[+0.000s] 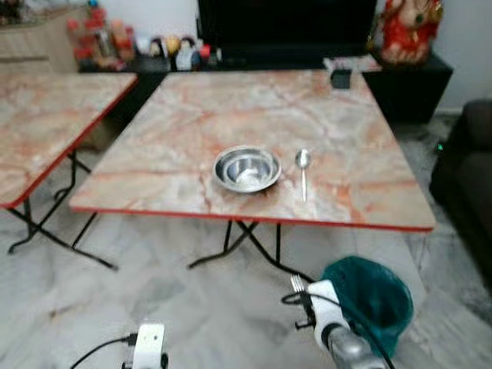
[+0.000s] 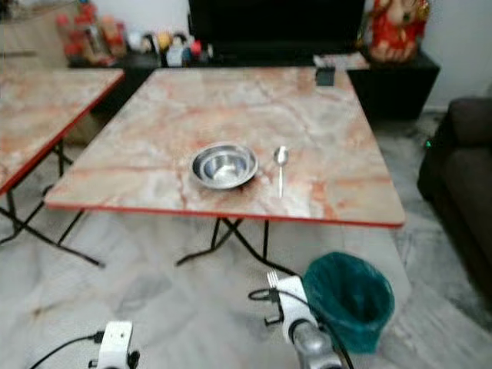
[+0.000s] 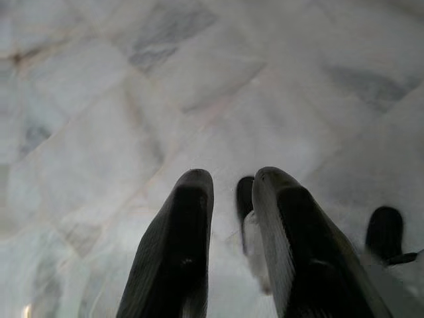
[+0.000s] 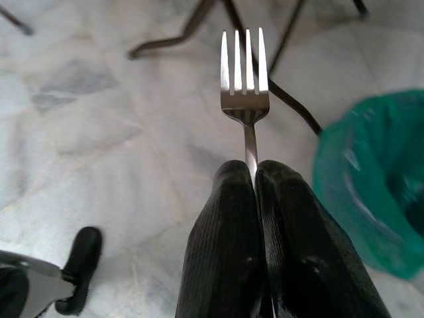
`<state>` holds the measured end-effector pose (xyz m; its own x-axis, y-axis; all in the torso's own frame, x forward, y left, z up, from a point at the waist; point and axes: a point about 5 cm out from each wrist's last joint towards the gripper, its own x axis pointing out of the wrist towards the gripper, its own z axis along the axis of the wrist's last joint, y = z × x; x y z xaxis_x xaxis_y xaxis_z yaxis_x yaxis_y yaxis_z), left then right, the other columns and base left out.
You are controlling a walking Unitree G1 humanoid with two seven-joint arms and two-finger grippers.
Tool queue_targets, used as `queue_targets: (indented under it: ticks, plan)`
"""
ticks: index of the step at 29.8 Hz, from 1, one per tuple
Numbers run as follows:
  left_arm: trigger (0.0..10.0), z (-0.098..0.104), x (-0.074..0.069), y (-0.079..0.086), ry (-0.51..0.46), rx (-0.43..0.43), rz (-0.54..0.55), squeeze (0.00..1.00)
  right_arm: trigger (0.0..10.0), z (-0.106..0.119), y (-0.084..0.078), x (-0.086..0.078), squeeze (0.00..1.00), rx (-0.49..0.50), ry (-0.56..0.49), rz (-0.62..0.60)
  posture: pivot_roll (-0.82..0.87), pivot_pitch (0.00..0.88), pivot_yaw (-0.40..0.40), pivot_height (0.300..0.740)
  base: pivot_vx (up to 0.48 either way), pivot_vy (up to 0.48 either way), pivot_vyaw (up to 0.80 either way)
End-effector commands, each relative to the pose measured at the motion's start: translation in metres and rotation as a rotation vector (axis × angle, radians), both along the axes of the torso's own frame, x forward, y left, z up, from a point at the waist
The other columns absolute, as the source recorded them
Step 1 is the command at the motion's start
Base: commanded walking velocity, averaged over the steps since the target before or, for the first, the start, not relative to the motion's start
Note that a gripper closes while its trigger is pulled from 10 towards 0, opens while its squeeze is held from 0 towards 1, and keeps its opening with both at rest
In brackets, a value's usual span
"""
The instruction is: Setting the table
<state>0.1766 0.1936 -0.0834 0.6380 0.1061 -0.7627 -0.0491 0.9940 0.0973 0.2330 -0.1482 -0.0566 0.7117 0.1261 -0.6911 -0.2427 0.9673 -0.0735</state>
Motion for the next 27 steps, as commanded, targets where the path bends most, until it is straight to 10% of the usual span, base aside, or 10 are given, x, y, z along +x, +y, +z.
queue_targets:
  ticks: [1, 10, 27]
  plan:
    - [10.0, 0.001, 0.001, 0.004, 0.002, 0.009, -0.001, 0.0, 10.0, 0.002, 0.002, 0.002, 0.0, 0.006, -0.026, 0.018, -0.02, 0.0, 0.053, 0.74, 0.0, 0.0, 0.0]
    - [10.0, 0.0, -0.003, 0.009, 0.011, 0.02, -0.004, 0.0, 10.0, 0.032, 0.003, 0.019, 0.0, -0.185, -0.386, 0.332, -0.04, 0.0, 0.077, 0.74, 0.0, 0.0, 0.0]
    - [10.0, 0.0, -0.002, 0.007, 0.0, 0.021, 0.006, 0.0, 10.0, 0.109, 0.038, 0.043, 0.0, -0.011, -0.864, 0.459, -0.05, 0.0, 0.065, 0.74, 0.0, 0.0, 0.0]
